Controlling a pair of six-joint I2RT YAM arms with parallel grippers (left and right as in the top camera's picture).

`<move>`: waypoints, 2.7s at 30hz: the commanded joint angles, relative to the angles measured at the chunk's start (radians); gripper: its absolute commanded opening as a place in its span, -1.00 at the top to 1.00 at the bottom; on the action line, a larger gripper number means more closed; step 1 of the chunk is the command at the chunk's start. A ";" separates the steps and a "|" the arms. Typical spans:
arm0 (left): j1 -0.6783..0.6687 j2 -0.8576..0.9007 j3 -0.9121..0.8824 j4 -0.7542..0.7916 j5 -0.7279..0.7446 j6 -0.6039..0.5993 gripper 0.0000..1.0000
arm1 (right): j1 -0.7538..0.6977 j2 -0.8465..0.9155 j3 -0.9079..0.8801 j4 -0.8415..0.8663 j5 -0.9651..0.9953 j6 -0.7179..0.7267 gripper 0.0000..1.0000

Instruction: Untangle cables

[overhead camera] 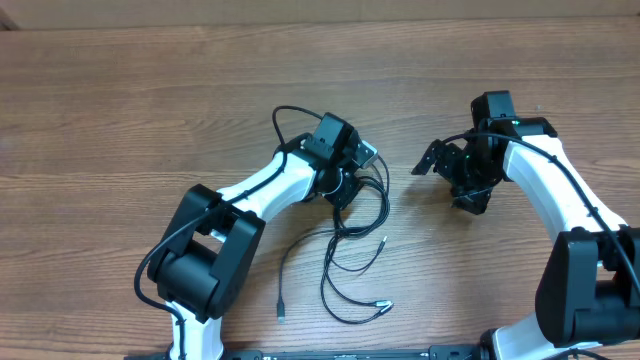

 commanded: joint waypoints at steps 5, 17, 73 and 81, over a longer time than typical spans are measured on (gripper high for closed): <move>0.071 -0.069 0.077 -0.088 0.009 0.006 0.92 | 0.038 -0.005 0.003 -0.013 -0.106 -0.126 -1.00; 0.325 -0.071 0.077 -0.161 0.640 0.204 0.90 | 0.273 -0.005 0.003 0.204 -0.108 -0.059 -0.80; 0.163 -0.069 0.076 -0.166 0.113 0.079 0.48 | 0.325 -0.008 -0.051 0.208 0.139 -0.047 -0.53; 0.158 -0.038 0.076 -0.167 0.005 -0.116 0.35 | 0.361 0.002 -0.135 0.388 0.268 0.011 -0.29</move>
